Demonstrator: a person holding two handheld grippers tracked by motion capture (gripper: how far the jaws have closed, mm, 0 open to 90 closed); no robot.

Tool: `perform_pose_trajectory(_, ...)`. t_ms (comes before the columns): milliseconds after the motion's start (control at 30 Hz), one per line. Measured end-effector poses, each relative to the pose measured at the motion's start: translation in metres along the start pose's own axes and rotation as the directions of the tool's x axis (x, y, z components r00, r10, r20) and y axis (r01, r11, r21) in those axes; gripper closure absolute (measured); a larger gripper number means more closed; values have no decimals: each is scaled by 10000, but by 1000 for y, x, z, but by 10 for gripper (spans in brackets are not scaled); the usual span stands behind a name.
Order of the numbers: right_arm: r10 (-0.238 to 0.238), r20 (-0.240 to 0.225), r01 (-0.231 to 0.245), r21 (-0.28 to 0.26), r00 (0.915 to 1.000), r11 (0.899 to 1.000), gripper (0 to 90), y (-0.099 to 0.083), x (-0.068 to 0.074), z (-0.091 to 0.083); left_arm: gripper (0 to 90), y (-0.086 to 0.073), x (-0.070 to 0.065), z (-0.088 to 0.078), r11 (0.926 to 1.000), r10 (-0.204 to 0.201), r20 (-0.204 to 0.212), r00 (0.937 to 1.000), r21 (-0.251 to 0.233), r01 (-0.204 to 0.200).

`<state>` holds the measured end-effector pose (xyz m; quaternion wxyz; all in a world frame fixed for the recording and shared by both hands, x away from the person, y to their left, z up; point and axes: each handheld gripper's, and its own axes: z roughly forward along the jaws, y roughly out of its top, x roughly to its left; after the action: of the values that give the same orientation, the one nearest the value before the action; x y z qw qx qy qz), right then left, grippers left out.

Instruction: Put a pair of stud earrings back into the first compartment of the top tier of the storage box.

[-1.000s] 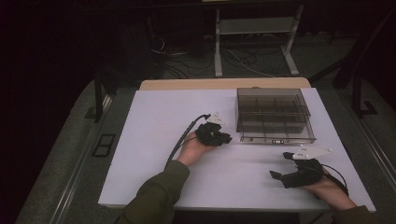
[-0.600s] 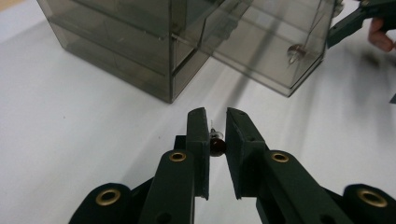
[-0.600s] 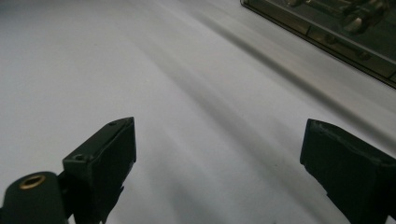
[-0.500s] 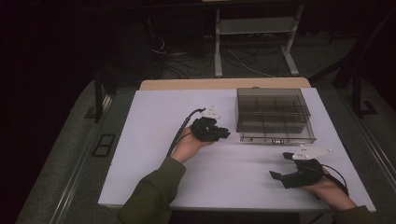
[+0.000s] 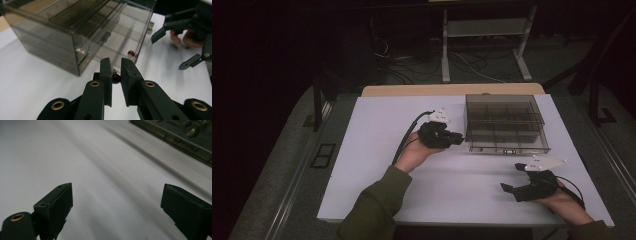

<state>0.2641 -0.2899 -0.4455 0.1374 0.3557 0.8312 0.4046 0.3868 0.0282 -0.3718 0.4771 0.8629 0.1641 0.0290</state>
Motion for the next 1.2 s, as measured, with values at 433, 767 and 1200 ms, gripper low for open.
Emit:
perform_pose_trajectory(433,48,48,-48,-2,10000,10000,100,0,0,0,792,31,-5,16,9984,568,315,9979,-73,-566)
perform_pose_trajectory(767,93,33,-93,-4,10000,10000,100,-1,0,0,792,33,-1,39,9992,380,574,9976,123,-388)
perform_pose_trajectory(1200,106,43,-106,-14,9999,9999,100,-1,0,0,754,26,1,56,9994,104,560,9984,313,-121)
